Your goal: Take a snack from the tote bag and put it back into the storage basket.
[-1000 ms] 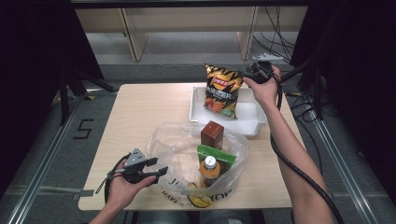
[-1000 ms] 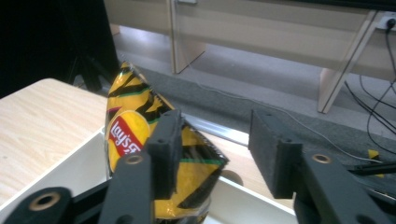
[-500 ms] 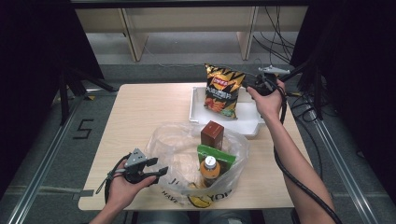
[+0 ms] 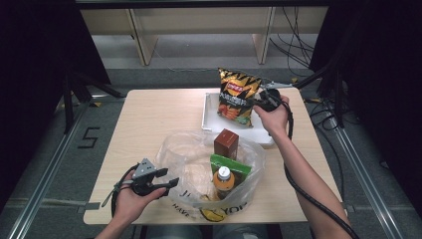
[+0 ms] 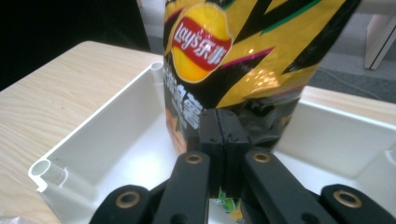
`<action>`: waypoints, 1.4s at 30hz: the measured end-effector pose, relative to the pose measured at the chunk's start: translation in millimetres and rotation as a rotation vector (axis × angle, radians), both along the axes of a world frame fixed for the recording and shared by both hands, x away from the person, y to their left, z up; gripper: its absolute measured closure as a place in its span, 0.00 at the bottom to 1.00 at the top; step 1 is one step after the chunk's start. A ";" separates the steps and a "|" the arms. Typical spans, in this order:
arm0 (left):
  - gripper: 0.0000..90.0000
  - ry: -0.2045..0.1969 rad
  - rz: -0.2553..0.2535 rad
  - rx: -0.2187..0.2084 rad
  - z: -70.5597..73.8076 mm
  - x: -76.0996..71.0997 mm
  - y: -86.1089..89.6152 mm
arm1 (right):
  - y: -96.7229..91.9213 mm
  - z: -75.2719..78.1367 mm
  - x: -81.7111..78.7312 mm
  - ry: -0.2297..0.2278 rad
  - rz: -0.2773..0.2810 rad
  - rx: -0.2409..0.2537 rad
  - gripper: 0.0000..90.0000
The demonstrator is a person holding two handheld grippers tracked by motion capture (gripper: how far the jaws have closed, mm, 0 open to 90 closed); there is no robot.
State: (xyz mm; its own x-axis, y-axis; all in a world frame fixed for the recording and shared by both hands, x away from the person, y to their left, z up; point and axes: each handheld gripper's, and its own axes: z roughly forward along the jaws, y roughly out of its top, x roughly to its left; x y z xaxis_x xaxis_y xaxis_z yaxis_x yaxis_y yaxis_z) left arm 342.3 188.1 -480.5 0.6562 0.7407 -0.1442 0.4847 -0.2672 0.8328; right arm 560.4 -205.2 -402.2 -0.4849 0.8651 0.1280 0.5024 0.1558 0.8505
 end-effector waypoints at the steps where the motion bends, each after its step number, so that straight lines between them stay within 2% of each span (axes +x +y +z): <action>1: 0.45 0.001 0.003 -0.007 -0.3 -0.1 -0.3 | 1.7 -1.7 1.5 0.008 -0.009 -0.001 1.00; 2: 0.45 0.000 0.002 -0.002 -0.2 0.1 0.2 | 1.5 -4.4 3.9 -0.001 0.000 -0.017 1.00; 4: 0.45 0.004 0.002 0.002 0.1 0.0 0.4 | 3.2 -7.9 5.0 0.020 0.009 -0.016 1.00; 6: 0.45 0.002 0.000 0.000 -0.3 0.3 0.2 | 7.5 -12.4 4.2 0.045 -0.005 0.000 1.00; 7: 0.45 0.002 -0.001 0.000 -0.3 0.3 0.1 | 7.3 -13.7 4.2 0.060 0.003 -0.013 1.00; 8: 0.45 0.001 -0.001 0.000 -0.4 0.2 -0.1 | 7.1 -16.7 6.6 0.038 0.005 -0.020 1.00; 11: 0.45 0.001 0.000 -0.001 -0.3 0.0 -0.2 | 9.7 -20.5 6.5 0.085 -0.007 -0.013 1.00; 12: 0.45 -0.002 0.004 0.000 -0.5 -0.1 -0.3 | 7.4 -22.9 10.0 0.055 0.003 -0.040 1.00; 13: 0.45 -0.001 0.003 0.000 -0.5 0.0 -0.3 | 9.2 -22.8 8.3 0.087 -0.008 -0.025 1.00; 14: 0.45 -0.001 0.003 0.001 -0.6 0.0 -0.4 | 8.1 -24.6 10.9 0.069 -0.002 -0.038 1.00; 15: 0.45 0.000 0.002 0.001 -0.7 0.0 -0.4 | 9.9 -24.7 10.6 0.087 -0.018 -0.031 1.00; 16: 0.45 0.000 0.003 0.001 -0.7 -0.1 -0.5 | 8.1 -26.0 13.6 0.061 -0.004 -0.054 1.00; 17: 0.45 -0.001 0.002 0.001 -0.6 -0.1 -0.5 | 7.4 -25.6 13.5 0.067 0.000 -0.042 1.00; 18: 0.45 -0.001 0.002 0.001 -0.5 -0.1 -0.4 | 9.6 -25.3 12.3 0.096 -0.027 -0.033 1.00; 20: 0.45 -0.001 0.002 0.001 -0.6 -0.1 -0.4 | 7.1 -26.1 15.4 0.067 -0.008 -0.039 1.00; 21: 0.45 0.003 -0.003 -0.002 -0.8 0.2 -0.4 | 8.8 -25.5 14.1 0.092 -0.023 -0.021 1.00; 23: 0.45 0.009 -0.009 0.002 -0.5 0.2 -0.2 | 6.1 -26.7 17.2 0.063 -0.005 -0.054 1.00; 25: 0.45 0.008 -0.010 0.003 -0.2 0.3 -0.1 | 9.0 -26.7 14.2 0.093 -0.010 -0.049 1.00; 27: 0.45 0.002 -0.002 0.000 -0.4 0.2 -0.2 | 11.0 -28.9 13.2 0.087 0.014 -0.055 1.00; 33: 0.45 0.001 -0.002 -0.001 -0.6 -0.1 -0.2 | 13.3 -40.7 10.9 0.124 0.033 -0.067 1.00; 34: 0.45 0.002 -0.002 0.000 -0.7 0.0 -0.2 | 16.4 -41.6 8.3 0.170 0.008 -0.052 1.00; 35: 0.45 0.003 -0.003 0.000 -0.7 0.0 -0.2 | 16.7 -42.9 8.3 0.182 0.005 -0.057 1.00; 37: 0.45 0.002 -0.002 0.000 -0.7 0.0 -0.1 | 15.6 -45.4 10.2 0.170 0.021 -0.067 1.00; 38: 0.45 0.000 0.000 -0.002 -0.4 -0.1 0.2 | 14.0 -48.9 12.4 0.146 0.047 -0.095 1.00; 41: 0.45 0.007 0.003 0.004 -0.2 -0.1 0.6 | 14.8 -50.4 10.8 0.167 0.052 -0.100 1.00; 42: 0.45 0.002 0.000 0.000 -0.7 0.1 0.3 | 16.1 -54.2 11.0 0.140 0.046 -0.095 1.00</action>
State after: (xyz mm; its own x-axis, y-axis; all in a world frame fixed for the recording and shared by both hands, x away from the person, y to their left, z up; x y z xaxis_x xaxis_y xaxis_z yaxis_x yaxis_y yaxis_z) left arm 342.4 188.4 -481.2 0.6560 0.7407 -0.1453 0.4864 -0.2675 0.8318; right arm 571.5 -189.1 -456.3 -0.5073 0.8539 0.1162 0.6057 0.2573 0.7530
